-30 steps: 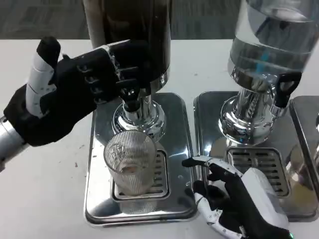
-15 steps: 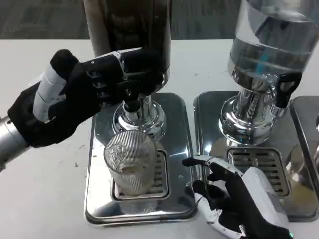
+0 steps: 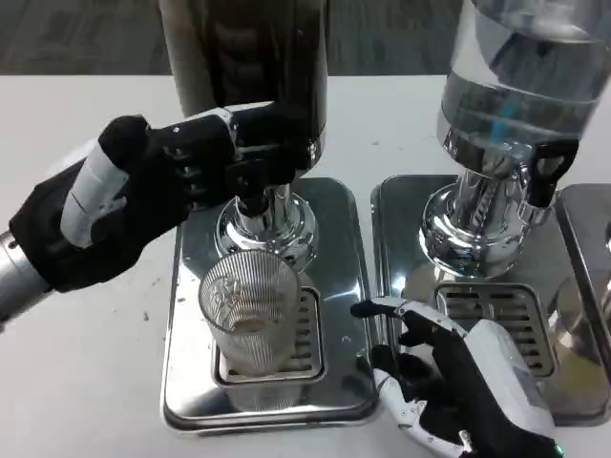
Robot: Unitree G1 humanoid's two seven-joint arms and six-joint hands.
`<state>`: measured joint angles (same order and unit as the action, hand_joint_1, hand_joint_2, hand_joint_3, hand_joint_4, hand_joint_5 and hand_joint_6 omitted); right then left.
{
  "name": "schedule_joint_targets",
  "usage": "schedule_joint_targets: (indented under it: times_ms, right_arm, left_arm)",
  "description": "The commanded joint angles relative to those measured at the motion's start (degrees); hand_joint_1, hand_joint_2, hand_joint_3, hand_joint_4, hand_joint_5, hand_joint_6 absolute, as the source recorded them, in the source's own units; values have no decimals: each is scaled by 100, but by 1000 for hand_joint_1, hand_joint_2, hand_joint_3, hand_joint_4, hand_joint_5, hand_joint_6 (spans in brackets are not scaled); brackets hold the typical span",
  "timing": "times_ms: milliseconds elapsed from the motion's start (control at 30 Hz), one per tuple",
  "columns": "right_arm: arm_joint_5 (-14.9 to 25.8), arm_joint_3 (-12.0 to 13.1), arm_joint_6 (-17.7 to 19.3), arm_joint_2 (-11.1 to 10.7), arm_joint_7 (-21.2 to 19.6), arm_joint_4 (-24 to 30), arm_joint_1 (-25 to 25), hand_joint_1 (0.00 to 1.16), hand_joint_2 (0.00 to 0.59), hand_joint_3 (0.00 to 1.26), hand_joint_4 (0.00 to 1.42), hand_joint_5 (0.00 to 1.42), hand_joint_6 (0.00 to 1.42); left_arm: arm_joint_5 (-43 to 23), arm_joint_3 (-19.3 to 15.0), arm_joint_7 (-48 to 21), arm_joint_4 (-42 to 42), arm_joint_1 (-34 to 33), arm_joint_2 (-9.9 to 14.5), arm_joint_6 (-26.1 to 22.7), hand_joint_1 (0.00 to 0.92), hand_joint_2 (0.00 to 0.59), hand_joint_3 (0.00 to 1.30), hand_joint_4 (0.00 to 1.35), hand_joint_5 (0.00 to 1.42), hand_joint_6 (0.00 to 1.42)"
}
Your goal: Grasp the cup under the faucet to collect the drink, then remove the cup.
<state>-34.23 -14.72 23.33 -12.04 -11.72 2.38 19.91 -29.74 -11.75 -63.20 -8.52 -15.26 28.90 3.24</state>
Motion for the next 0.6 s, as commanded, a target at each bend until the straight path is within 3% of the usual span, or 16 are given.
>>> schedule_joint_targets:
  times_ms: [33,600]
  right_arm:
    - [71,17,-39,-29,20,-15,-19,640,522,375,271,247,403]
    - [133,22,-64,-73,73,-67,-126,654,531,382,271,247,398]
  left_arm:
    - [134,98,-182,122,181,122,187,0,38,219,114,167,147]
    - [488,219,-105,147,378,270,1050,0,31,182,70,142,122]
